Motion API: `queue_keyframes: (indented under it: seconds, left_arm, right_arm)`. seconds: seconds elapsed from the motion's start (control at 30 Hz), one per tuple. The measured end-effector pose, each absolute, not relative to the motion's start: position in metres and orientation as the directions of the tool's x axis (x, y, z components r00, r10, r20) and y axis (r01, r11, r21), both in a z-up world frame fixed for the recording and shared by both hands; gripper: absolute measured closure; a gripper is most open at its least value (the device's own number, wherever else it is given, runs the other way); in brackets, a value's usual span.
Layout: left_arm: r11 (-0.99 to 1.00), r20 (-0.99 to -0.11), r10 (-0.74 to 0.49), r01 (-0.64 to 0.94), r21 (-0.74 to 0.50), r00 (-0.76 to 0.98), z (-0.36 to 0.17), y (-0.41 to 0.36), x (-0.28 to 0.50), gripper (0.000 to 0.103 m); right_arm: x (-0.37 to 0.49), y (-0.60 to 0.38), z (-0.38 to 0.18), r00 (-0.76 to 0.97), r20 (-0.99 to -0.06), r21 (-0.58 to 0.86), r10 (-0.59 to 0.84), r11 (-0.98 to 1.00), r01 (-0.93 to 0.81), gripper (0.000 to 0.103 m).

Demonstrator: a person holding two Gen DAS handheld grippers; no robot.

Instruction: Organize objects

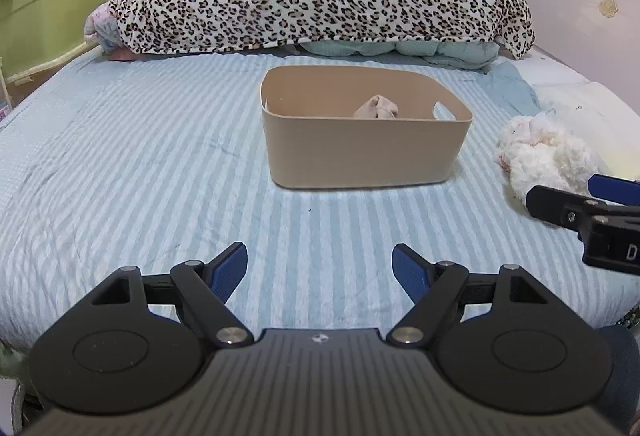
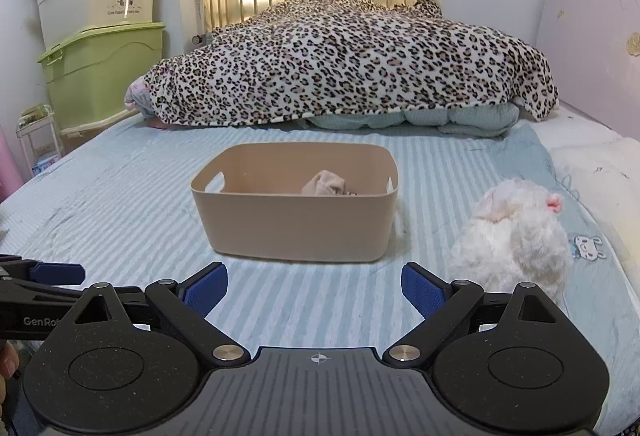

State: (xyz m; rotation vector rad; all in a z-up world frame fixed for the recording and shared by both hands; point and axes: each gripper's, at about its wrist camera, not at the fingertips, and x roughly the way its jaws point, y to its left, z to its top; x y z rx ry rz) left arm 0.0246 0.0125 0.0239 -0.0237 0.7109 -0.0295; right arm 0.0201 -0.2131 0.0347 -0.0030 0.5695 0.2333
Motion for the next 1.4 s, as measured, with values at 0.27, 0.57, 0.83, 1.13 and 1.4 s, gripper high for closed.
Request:
queue_keyframes:
  seconds: [0.27, 0.57, 0.83, 1.13, 1.4]
  left_arm:
    - [0.999, -0.661, -0.033, 0.02, -0.027, 0.75, 0.019, 0.011, 0.015, 0.023]
    - [0.999, -0.65, -0.04, 0.037, -0.018, 0.759, 0.024, 0.007, 0.007, 0.023]
    - [0.999, -0.649, -0.047, 0.043, -0.021, 0.759, 0.026, 0.004, 0.005, 0.023]
    - [0.999, -0.648, -0.045, 0.043, -0.019, 0.76, 0.026, 0.003, 0.005, 0.023]
    - [0.998, -0.649, -0.055, 0.047, -0.031, 0.759, 0.026, 0.003, 0.005, 0.022]
  right_arm:
    - [0.016, -0.217, 0.027, 0.805, -0.551, 0.08, 0.22, 0.974, -0.211, 0.008]
    - [0.01, -0.22, 0.031, 0.81, -0.54, 0.088, 0.229, 0.972, -0.217, 0.009]
    - [0.006, -0.219, 0.035, 0.815, -0.532, 0.078, 0.229, 0.972, -0.222, 0.009]
    - [0.006, -0.219, 0.035, 0.814, -0.534, 0.079, 0.228, 0.972, -0.22, 0.009]
    - [0.007, -0.221, 0.034, 0.813, -0.536, 0.082, 0.227, 0.973, -0.218, 0.009]
